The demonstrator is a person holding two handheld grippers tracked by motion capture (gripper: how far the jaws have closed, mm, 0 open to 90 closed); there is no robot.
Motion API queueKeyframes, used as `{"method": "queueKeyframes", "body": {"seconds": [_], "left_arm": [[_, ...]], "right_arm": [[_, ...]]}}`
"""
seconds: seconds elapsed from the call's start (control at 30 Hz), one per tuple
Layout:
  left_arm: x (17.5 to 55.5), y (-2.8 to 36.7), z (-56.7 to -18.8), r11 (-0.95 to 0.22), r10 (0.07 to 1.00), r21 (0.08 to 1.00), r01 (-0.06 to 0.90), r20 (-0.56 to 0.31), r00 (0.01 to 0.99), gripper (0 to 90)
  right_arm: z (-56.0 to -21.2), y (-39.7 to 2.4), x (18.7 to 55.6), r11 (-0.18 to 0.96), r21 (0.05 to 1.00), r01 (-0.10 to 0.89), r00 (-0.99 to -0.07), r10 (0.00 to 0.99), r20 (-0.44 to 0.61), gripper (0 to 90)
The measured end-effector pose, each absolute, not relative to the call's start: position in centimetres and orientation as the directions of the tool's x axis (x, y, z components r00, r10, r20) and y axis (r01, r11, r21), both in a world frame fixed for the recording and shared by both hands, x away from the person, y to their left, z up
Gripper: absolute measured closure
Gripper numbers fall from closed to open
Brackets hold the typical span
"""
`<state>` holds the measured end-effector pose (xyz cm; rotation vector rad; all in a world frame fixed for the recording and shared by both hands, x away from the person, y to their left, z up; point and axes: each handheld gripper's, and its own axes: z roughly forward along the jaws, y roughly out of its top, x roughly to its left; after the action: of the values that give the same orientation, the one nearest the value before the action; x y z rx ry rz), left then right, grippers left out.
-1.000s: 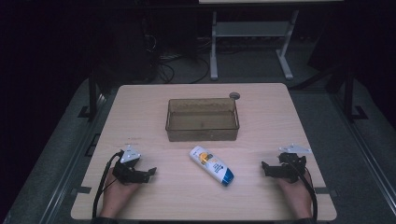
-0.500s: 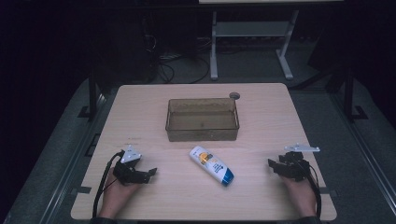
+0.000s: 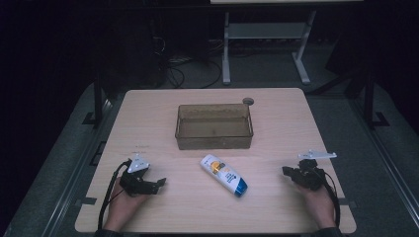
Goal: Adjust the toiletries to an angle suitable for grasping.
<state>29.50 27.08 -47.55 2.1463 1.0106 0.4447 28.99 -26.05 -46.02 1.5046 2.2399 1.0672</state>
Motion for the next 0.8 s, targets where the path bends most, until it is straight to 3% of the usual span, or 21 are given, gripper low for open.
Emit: {"method": "queueKeyframes", "body": {"seconds": [0.8], "left_arm": [[29.5, 27.0, -47.5, -0.449, 0.762, 0.726, 0.52, 0.007, 0.648, 12.6]], "right_arm": [[-44.0, -21.7, 28.2, 0.296, 0.728, 0.618, -0.619, 0.754, 0.219, 89.4]]}}
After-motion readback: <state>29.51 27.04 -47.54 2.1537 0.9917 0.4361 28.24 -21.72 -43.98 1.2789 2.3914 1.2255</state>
